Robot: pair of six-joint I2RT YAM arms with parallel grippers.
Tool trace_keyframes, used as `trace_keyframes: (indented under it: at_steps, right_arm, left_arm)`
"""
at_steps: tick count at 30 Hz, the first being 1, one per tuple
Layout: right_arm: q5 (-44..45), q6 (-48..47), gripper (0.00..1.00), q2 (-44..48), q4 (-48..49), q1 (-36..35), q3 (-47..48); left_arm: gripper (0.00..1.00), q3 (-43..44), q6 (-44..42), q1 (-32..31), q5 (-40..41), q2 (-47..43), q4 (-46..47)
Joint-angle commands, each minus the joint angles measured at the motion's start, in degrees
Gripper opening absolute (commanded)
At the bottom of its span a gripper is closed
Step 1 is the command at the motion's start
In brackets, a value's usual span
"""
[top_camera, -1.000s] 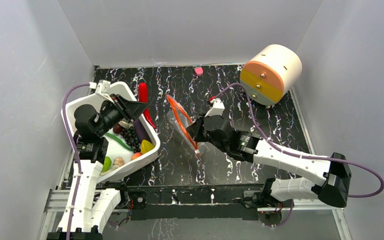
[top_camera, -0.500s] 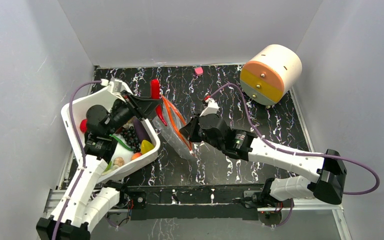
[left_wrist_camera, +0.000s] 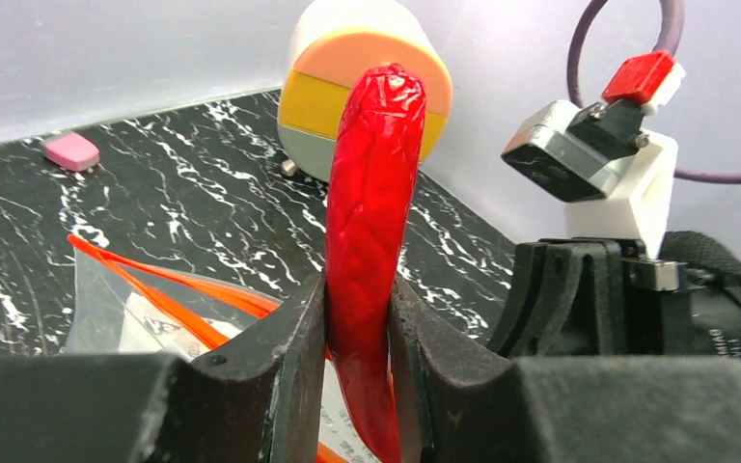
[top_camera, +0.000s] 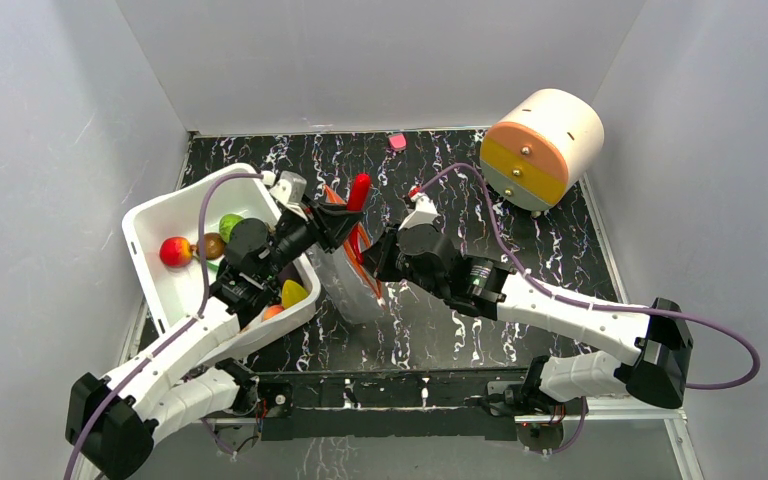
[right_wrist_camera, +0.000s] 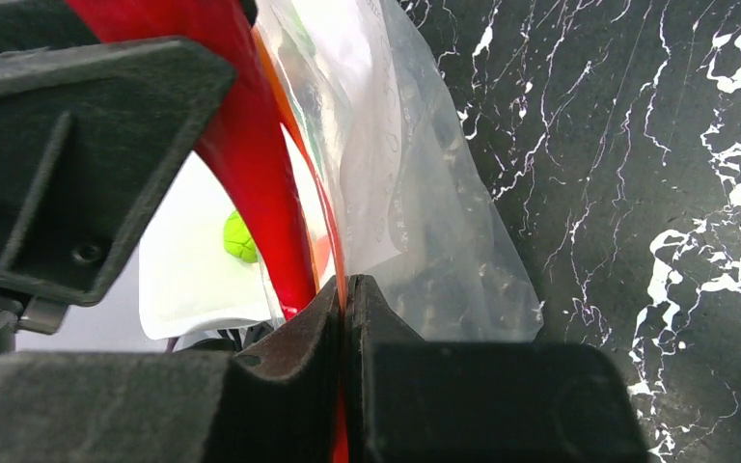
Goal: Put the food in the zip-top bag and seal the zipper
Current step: Place the fake vegetable in the zipper food storage bag.
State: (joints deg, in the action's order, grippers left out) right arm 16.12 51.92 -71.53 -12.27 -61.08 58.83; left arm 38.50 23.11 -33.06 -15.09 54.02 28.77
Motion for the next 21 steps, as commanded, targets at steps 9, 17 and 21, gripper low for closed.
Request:
trace_keyframes:
  at_steps: [9, 17, 21]
  right_arm:
    - [3.89, 2.16, 0.0, 5.59, 3.36, -0.15, 0.66]
    - [2.79, 3.0, 0.0, 5.62, 5.44, -0.17, -0.13]
    - [4.77, 1.56, 0.0, 6.35, 5.85, -0.18, -1.24]
  left_arm:
    - [0.13, -8.62, -12.51, -3.38, 5.45, -2.44, 9.61]
    - [0.17, -9.57, -12.34, -4.08, 4.13, -1.39, 12.85]
    - [0.43, -9.5, -8.36, -4.12, 4.02, -3.03, 11.33]
